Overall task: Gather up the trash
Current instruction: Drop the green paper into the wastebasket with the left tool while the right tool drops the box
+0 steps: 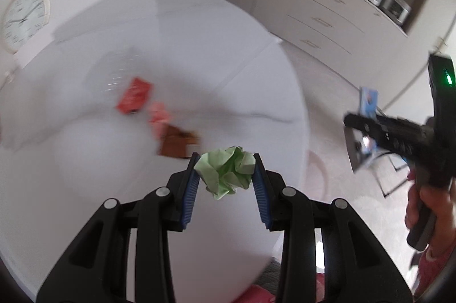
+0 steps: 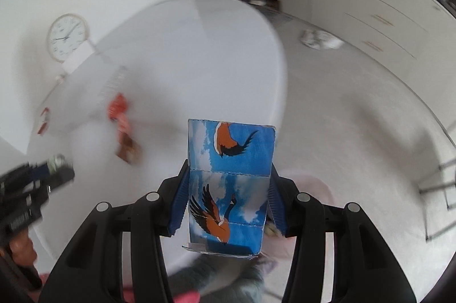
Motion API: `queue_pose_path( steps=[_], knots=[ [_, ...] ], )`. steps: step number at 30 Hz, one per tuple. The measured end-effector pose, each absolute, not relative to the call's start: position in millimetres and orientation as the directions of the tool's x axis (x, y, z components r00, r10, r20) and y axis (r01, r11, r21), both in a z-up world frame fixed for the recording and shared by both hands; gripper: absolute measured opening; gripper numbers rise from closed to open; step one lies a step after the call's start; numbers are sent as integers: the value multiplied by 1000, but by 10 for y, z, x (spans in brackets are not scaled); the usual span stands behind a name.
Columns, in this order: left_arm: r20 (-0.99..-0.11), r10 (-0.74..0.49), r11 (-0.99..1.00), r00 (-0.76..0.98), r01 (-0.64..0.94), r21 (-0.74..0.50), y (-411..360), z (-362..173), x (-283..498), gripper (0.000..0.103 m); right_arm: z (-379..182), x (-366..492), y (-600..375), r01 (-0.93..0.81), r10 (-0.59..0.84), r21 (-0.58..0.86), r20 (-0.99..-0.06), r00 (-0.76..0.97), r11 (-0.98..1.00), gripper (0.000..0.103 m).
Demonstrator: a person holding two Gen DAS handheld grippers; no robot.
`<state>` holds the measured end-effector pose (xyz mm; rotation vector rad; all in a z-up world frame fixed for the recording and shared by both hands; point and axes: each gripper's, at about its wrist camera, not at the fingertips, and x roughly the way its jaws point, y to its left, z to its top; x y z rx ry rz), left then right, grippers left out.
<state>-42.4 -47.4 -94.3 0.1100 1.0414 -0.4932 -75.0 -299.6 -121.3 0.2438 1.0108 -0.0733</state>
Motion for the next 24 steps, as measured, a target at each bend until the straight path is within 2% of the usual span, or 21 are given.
queue_pose_path(
  steps=[8,12,18,24],
  knots=[
    [-868,-396,787,301,598,-152,-1395,-1070,-623,36,-1439,-1320,-3682,332,17,216,-859,512,918,50],
    [-893,-397,717,212,679,-158,-1970,-1361,-703,36,-1459,-1491,-3853,357,-1,206,-866,501,911,50],
    [-952,-294,670,88,729,-139,-2807,-2269,-749,36,-1500,-1785,-4174,397,-27,189,-877,480,898,50],
    [-978,-207,676,20,725,-128,-3198,-3111,-732,37,-1701,-1960,-4420,423,-40,167,-898,438,890,50]
  ],
)
